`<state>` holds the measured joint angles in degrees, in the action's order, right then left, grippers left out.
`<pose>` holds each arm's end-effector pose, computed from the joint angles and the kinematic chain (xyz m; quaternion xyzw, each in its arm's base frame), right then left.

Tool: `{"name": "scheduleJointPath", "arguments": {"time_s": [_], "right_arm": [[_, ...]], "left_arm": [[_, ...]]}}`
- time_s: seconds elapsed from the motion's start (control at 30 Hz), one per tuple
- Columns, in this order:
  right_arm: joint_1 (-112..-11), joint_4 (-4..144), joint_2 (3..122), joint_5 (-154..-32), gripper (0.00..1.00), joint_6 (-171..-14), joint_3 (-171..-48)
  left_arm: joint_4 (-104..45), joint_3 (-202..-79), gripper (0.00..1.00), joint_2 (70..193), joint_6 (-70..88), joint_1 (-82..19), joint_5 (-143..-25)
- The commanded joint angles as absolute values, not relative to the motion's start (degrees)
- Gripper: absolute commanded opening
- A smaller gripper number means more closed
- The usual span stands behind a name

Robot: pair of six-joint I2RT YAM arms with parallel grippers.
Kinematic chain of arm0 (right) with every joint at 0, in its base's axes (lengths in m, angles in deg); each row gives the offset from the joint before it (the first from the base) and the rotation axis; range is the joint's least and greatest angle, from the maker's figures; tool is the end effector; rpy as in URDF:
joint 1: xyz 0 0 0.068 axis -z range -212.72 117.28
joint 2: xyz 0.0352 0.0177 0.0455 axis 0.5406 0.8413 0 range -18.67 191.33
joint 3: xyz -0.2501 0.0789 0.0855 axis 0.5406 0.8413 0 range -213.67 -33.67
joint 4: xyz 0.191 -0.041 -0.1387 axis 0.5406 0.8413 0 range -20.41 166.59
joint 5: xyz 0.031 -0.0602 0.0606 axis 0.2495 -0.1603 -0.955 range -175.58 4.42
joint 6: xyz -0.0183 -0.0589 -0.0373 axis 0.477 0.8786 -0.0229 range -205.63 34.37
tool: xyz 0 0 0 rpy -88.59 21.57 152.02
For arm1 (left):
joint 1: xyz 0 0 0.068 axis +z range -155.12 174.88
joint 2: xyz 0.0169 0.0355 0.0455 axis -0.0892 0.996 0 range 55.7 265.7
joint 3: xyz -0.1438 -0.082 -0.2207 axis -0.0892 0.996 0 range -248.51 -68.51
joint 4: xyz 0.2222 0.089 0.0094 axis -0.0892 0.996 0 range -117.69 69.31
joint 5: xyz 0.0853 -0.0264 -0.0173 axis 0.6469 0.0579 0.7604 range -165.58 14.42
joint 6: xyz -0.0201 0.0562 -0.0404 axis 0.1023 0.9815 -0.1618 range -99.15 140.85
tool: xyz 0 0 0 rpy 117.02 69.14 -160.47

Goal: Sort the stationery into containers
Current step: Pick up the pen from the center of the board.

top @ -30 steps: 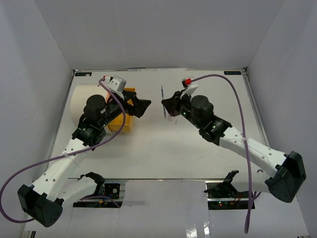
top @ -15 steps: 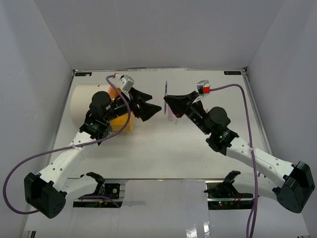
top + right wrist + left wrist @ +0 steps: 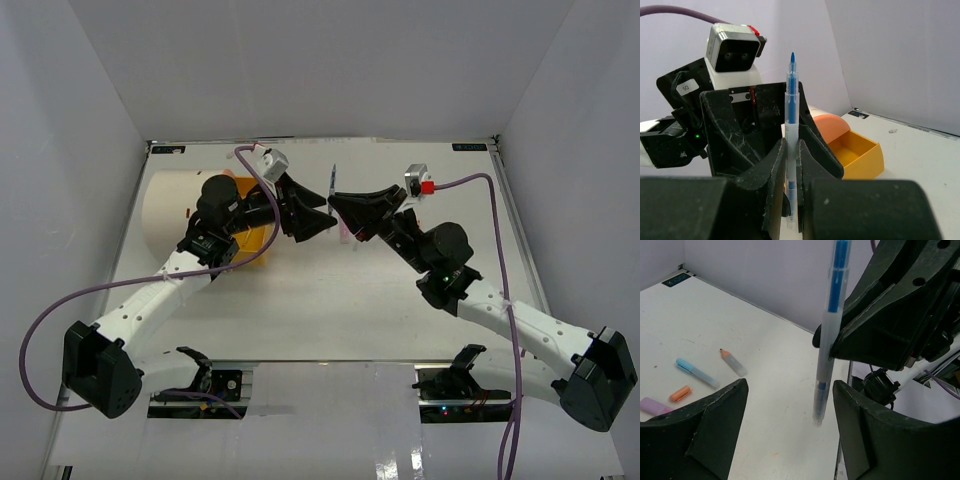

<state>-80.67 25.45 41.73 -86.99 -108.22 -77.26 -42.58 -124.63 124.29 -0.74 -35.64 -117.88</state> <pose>0.1571 0.1764 0.4004 -0.1244 0.5050 0.4984 0.6936 0.2119 -0.1716 0.3780 0.3100 0.6232 -0.5200 0.4951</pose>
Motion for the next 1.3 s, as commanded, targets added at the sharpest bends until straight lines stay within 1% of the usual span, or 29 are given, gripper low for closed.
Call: {"name": "scheduleJointPath", "arguments": {"time_s": [0.0, 0.13, 0.47, 0.5, 0.6, 0.63, 0.7, 0.73, 0.83, 0.87, 0.93, 0.97, 1.1, 1.17, 1.2, 1.23, 1.27], "right_arm": [[-80.4, 19.7, 41.9, -89.4, 0.08, -109.4, -76.8], [-80.4, 17.7, 42.7, -90.5, 0.08, -110.7, -76.2], [-80.4, 14.5, 44.1, -92.3, 0.08, -111.8, -75.7], [-80.4, 13.8, 44.2, -92.4, 0.08, -112.1, -75.4], [-80.4, 13.3, 44.3, -92.6, 0.08, -112.2, -75.1], [-80.4, 13.2, 44.4, -92.8, 0.08, -112.2, -75.1], [-80.4, 12.9, 44.4, -92.9, 0.08, -112.1, -74.9], [-80.4, 12.7, 44.5, -92.9, 0.08, -112.1, -74.8], [-80.4, 12.6, 44.4, -92.8, 0.08, -111.8, -73.8], [-80.4, 12.6, 44.3, -92.7, 0.08, -111.7, -73.6], [-80.3, 12.6, 43.6, -92.2, 0.08, -111.2, -72.4], [-80.2, 12.6, 43.3, -91.9, 0.08, -111.0, -72.0], [-79.8, 13.6, 41.5, -90.0, 0.08, -110.1, -69.9], [-79.7, 14.5, 40.4, -89.4, 0.12, -109.1, -69.1], [-79.7, 15.9, 40.0, -89.4, 0.16, -108.6, -69.1], [-79.7, 16.9, 39.4, -89.1, 0.26, -108.0, -69.1], [-79.7, 17.9, 39.1, -88.7, 0.30, -107.5, -69.1]], "left_arm": [[-46.5, -127.4, 0.79, 124.6, -1.7, -36.3, -120.9], [-46.9, -128.4, 0.74, 125.9, -2.2, -36.8, -121.7], [-47.9, -129.5, 0.60, 127.5, -2.5, -37.7, -122.4], [-48.0, -129.6, 0.56, 127.6, -2.6, -37.8, -122.5], [-48.0, -129.6, 0.49, 127.9, -2.7, -37.9, -122.9], [-48.0, -129.6, 0.44, 127.9, -2.6, -37.9, -122.9], [-48.1, -129.5, 0.38, 127.8, -2.4, -37.9, -122.5], [-48.1, -129.3, 0.33, 127.7, -2.4, -37.9, -122.4], [-47.5, -129.3, 0.26, 127.5, -1.9, -37.9, -121.9], [-47.1, -129.3, 0.21, 127.5, -1.7, -37.9, -121.7], [-45.6, -129.3, 0.14, 127.2, -0.5, -37.9, -121.2], [-45.3, -129.2, 0.09, 127.2, -0.2, -37.9, -120.4], [-42.3, -129.4, 0.02, 126.9, 2.4, -37.9, -119.1], [-40.8, -129.9, 0.01, 126.9, 3.5, -37.9, -118.6], [-39.2, -130.1, 0.00, 127.1, 4.2, -37.9, -118.4], [-38.3, -130.3, 0.00, 127.1, 5.5, -37.9, -118.1], [-37.5, -130.5, 0.00, 127.1, 6.1, -37.9, -117.9]]}}
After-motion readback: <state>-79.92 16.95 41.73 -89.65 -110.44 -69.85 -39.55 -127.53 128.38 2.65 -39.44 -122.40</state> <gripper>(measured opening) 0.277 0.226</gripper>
